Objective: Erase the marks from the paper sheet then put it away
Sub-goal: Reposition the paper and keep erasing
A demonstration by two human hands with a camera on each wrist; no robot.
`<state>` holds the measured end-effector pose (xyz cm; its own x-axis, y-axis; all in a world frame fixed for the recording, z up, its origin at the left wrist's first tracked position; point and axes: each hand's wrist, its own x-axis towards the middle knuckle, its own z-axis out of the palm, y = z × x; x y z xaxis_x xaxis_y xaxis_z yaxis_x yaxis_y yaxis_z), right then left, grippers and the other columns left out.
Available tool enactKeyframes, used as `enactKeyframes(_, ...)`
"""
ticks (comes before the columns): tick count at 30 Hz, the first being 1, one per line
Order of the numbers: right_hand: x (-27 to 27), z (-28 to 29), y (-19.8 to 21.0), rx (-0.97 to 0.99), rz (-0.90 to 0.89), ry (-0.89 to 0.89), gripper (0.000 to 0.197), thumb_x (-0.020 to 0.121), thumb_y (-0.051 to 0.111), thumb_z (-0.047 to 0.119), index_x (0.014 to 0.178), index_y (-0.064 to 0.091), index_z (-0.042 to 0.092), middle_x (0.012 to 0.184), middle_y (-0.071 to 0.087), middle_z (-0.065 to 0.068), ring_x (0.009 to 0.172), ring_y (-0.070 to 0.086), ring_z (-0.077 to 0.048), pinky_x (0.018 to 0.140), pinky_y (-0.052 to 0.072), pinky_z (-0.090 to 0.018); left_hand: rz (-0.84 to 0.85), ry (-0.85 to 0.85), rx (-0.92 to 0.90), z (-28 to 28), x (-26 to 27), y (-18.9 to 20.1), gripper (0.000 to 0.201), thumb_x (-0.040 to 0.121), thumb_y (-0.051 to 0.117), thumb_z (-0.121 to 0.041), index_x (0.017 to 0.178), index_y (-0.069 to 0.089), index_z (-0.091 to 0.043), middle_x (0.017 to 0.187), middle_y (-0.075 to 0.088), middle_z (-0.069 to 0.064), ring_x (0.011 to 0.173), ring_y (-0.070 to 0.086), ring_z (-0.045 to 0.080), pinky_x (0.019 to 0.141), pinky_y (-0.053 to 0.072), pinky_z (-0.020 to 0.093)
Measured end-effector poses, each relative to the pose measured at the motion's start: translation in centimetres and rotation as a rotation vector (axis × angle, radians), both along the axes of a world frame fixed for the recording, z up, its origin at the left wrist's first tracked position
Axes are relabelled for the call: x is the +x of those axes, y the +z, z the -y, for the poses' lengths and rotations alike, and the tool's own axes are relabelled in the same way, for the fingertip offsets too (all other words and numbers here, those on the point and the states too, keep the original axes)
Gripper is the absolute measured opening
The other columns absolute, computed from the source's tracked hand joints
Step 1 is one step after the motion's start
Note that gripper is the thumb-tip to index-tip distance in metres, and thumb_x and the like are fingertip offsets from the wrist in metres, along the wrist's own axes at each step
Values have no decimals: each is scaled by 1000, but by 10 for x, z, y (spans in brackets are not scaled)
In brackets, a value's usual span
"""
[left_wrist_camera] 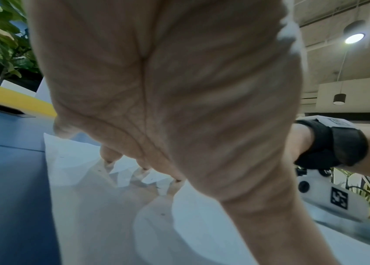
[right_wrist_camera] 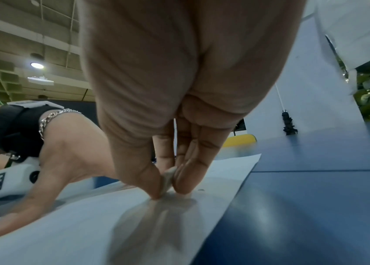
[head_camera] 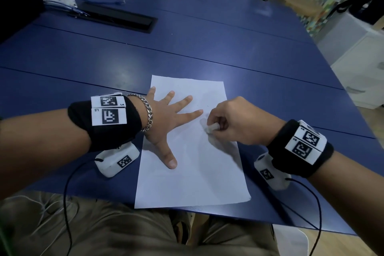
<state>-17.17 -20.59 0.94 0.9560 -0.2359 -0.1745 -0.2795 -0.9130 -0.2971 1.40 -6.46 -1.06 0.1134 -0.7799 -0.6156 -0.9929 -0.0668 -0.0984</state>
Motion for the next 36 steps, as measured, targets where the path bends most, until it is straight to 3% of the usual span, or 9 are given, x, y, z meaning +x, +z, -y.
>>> enactKeyframes(6,-2,-10,3,-46,12,-8,7,86,65,27,85,71,25,78,68,8,69,60,-10,69,56,-35,-1,19,3,6,-6,4,153,39,72,-98,136,-42,-67,162,-46,-2,154,-20,51,114,-3,82)
enactKeyframes(11,-8,-30,6,-51,-148,151,9,80,62,23,86,69,24,78,67,6,71,61,-14,66,56,-38,23,18,3,6,-7,5,153,40,73,-98,136,-42,-66,161,-46,-2,154,-21,51,115,-1,82)
enactKeyframes(16,0,-10,9,-143,-58,15,9,83,61,24,85,69,20,78,66,1,70,60,-18,69,55,-41,25,23,7,7,-7,5,154,38,72,-99,135,-43,-66,161,-46,-3,154,-21,50,115,0,81)
enactKeyframes(21,-6,-37,4,-103,-122,146,7,81,61,21,85,66,21,80,61,3,71,60,-20,64,56,-42,16,32,5,8,-6,4,155,35,74,-98,133,-42,-69,161,-47,-4,154,-21,50,114,-1,83)
enactKeyframes(26,-2,-18,10,-146,-56,28,5,82,61,20,82,66,19,77,64,1,70,59,-21,68,54,-44,20,31,8,7,-9,6,155,36,73,-98,134,-42,-68,161,-46,-3,154,-20,50,114,0,82)
enactKeyframes(31,-6,-46,2,-163,-125,153,7,82,59,22,85,65,19,81,60,3,72,57,-21,67,55,-42,1,43,6,6,-7,7,154,35,75,-97,134,-41,-70,161,-46,-5,154,-21,50,114,-1,83)
enactKeyframes(36,-1,-29,12,-195,-114,9,10,84,60,23,84,67,16,81,64,-2,72,57,-23,70,55,-44,25,37,14,7,-8,6,154,33,71,-100,132,-43,-69,161,-46,-4,155,-19,50,113,1,83)
